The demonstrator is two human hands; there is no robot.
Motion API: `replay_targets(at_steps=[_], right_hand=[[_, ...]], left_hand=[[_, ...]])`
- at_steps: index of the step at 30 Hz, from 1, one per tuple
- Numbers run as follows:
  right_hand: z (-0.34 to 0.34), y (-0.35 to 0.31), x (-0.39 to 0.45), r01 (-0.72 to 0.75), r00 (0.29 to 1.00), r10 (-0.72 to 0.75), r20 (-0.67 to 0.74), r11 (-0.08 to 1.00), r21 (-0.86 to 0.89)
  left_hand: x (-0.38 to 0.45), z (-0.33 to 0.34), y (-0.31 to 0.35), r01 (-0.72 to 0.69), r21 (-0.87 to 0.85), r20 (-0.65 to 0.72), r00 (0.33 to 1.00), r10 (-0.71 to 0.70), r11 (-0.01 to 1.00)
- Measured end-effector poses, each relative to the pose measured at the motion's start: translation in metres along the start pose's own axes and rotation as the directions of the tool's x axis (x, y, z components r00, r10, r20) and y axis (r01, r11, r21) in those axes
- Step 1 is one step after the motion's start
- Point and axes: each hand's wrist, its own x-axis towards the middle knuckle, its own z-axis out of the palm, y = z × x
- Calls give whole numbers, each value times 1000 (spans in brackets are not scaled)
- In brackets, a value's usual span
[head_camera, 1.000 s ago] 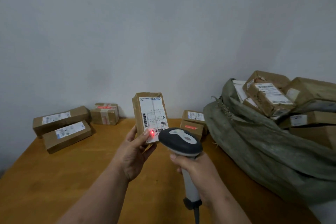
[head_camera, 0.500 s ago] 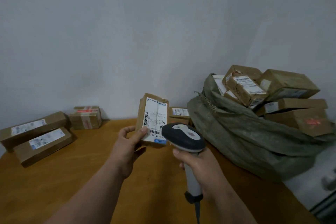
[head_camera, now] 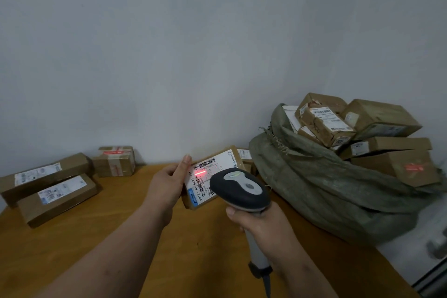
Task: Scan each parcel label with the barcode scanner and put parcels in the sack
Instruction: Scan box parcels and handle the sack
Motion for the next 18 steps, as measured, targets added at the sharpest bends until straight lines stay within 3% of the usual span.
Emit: replay_targets(at_steps=[12, 18], right_hand=[[4, -3, -5, 70, 998, -70, -3, 997, -17], [1, 1, -6, 28, 999, -29, -36, 999, -16]], left_hand=[[-3, -1, -5, 2, 25, 44, 999, -3, 1000], [-3, 5, -6, 14, 20, 64, 998, -15, 1000]])
